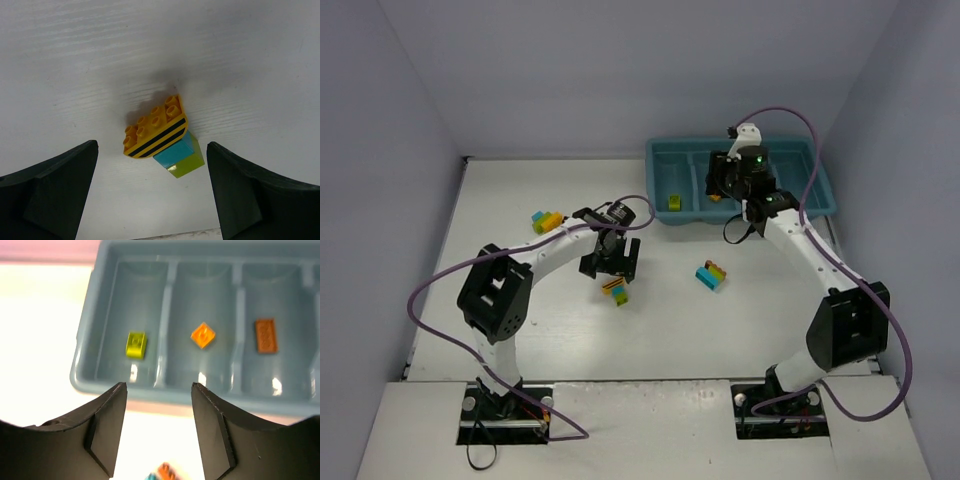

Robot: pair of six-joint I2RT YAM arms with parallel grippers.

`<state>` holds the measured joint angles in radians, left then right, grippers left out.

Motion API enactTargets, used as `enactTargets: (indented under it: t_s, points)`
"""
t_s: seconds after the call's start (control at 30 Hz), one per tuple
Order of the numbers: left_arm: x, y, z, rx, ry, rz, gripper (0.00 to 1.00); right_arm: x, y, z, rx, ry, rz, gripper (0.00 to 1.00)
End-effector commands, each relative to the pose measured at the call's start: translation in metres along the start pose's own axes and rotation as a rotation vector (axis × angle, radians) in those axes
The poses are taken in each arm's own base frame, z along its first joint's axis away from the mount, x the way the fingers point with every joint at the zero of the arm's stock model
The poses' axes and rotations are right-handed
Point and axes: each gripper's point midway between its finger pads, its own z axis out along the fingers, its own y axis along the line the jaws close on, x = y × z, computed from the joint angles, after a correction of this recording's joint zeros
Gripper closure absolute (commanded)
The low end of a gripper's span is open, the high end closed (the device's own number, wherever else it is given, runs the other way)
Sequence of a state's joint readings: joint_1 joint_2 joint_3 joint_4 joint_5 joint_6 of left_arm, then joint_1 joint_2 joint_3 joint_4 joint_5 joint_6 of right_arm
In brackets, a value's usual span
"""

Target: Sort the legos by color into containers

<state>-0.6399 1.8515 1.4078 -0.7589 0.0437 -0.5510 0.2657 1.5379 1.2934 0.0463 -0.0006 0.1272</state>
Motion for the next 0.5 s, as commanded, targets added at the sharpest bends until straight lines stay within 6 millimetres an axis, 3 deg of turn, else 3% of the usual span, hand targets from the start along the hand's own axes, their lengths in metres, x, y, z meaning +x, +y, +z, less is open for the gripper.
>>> enactTargets:
  t_s: [0.0,0.3,0.47]
  points:
    - [-0.017,-0.003,-0.016,0.01,-0.07,0.065,0.17,-0.005,0.008,-0.015,-0.04,-0.042,0.039,0.49]
    - [-0.007,0.01,-0.008,-0.06,-0.029,0.156,0.17,0.01,0.008,-0.046,-0.066,-0.043,0.063,0.47]
    - [-0.005,0.012,-0.026,-0.016,-0.074,0.262,0.2,0.017,0.007,-0.055,-0.071,-0.036,0.061,0.46]
